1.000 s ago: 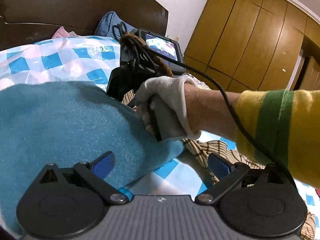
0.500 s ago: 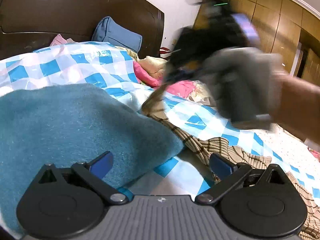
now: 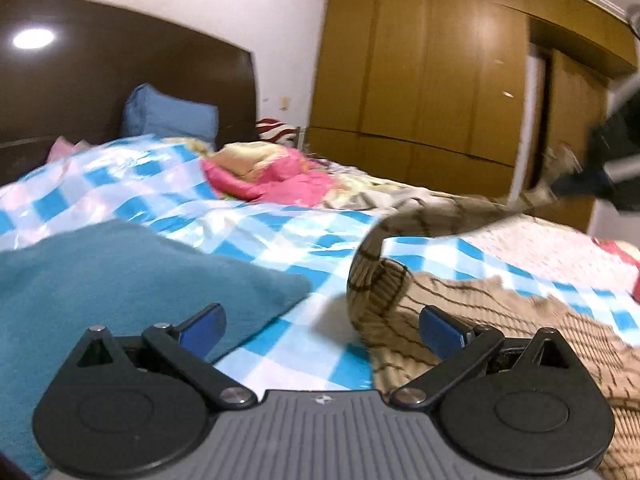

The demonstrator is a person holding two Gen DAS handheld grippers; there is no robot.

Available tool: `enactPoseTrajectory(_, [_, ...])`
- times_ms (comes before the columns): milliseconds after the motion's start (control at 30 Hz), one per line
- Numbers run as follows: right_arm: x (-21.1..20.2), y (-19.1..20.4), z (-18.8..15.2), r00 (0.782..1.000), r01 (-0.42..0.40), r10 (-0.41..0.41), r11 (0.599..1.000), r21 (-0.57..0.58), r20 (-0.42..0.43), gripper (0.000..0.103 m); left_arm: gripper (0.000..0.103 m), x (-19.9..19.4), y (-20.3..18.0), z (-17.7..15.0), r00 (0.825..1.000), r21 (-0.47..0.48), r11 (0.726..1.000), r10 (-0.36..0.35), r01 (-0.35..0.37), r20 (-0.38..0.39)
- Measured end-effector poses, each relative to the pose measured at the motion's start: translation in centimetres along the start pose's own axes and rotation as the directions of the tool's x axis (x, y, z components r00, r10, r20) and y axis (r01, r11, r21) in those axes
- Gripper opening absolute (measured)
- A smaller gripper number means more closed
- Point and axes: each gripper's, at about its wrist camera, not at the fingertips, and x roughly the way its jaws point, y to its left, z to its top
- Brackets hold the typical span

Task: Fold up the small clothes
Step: 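Lift and fold the second sleeve across the body with the right gripper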

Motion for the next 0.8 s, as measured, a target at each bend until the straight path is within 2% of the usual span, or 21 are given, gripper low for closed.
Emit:
enactPoseTrajectory(100, [-1.2,-5.2,-2.5,0.995,0.095,-0.093,0.992,0.083,-0.029,0.003,0.103,0.1,-1.5,-0.5,1.0,0.064,0.998,-0.019,0.02,-0.019])
enactPoseTrajectory(167, [-1.4,-7.9,-4.5,0.983,0.181,-0.177,0.979,0.092,-0.052,0.003,0.103,0.3,-2.1,-0.8,0.999,0.1,0.995,-0.026,0.028,-0.029])
enactPoseTrajectory(233, [-1.3,-10.2,-5.8,0.973,0.225,-0.217,0.966,0.129,-0.074,0.003,0.103,0.4,-2.8,-1.2,0.998,0.137,0.99,-0.035,0.04,-0.043])
enactPoseTrajectory(400, [-1.6,-13.4,-7.0,0.971,0.237,-0.227,0.951,0.199,-0.072,0.003,0.103,0.8,-4.4,-2.0,0.997,0.211,0.976,-0.032,0.047,-0.077])
enactPoseTrajectory(633, [-3.4,-14.3,-6.3,0.982,0.188,-0.191,0.953,0.236,-0.011,0.003,0.103,0.1,-6.5,-2.4,0.995,0.285,0.956,-0.051,0.073,-0.083])
enactPoseTrajectory(700, [-3.3,-14.9,-6.5,0.974,0.227,-0.227,0.951,0.209,-0.026,0.003,0.103,0.1,-7.1,-2.7,0.993,0.312,0.946,-0.056,0.084,-0.1])
enactPoseTrajectory(733, [-2.7,-15.2,-6.7,0.963,0.27,-0.265,0.946,0.179,-0.054,0.007,0.103,0.2,-7.5,-2.9,0.992,0.336,0.938,-0.052,0.088,-0.116])
enactPoseTrajectory(800, [-2.0,-15.9,-7.2,0.95,0.306,-0.289,0.935,0.179,-0.116,0.012,0.103,0.2,-7.9,-3.3,0.989,0.382,0.921,-0.03,0.083,-0.143])
